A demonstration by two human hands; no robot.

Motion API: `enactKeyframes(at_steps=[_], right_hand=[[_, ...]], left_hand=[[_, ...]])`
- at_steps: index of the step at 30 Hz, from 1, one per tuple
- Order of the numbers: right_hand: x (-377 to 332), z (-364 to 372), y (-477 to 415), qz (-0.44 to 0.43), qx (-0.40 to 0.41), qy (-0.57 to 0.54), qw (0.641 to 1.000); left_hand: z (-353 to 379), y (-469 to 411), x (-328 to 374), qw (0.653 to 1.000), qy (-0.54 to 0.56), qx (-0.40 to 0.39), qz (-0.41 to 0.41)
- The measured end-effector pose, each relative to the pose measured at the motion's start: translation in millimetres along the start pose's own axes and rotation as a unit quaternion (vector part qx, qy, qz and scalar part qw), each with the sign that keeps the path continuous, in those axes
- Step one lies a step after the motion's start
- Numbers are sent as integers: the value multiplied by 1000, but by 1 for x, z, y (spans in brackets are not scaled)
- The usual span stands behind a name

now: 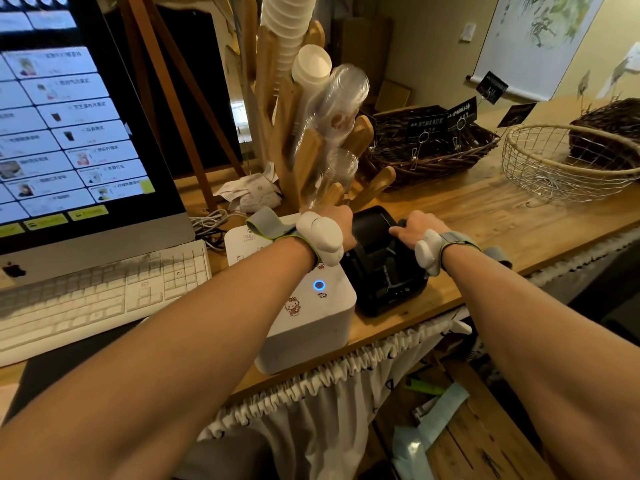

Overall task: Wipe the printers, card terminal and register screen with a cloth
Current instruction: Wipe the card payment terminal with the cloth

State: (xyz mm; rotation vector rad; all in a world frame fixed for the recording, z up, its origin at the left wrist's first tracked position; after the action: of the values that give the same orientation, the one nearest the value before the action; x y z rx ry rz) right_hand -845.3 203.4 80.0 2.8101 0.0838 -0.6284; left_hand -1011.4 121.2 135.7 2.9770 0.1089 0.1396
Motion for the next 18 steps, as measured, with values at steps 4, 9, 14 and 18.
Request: enactKeyframes(at_steps=[4,9,14,18], right_hand=[[0,-2,0,-9,-7,-9,1000],[-2,-1,-8,-21,-33,-23,999],[-5,-3,-9,-48,-28,-21,998],[-10,-3,-9,-63,-28,6,998]], left_hand=[[-5,-1,-15,999,-4,-35,20],[-6,0,-14,999,-5,-30,16],[-3,-8,-11,999,-5,-31,11],[-3,-11,-12,999,6,-30,18]])
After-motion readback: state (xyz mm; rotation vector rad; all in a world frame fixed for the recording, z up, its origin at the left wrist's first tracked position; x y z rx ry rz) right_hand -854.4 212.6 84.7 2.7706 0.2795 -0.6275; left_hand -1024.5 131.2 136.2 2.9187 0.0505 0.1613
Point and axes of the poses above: each hand's wrist, its own y-axis away from the middle knuckle, its own z-axis out of the palm, x = y × z, the point moved 1 cm from there along -y, towards the middle knuckle, and after that the axes turned 4 degrees about -z, right-handed, at the moved point
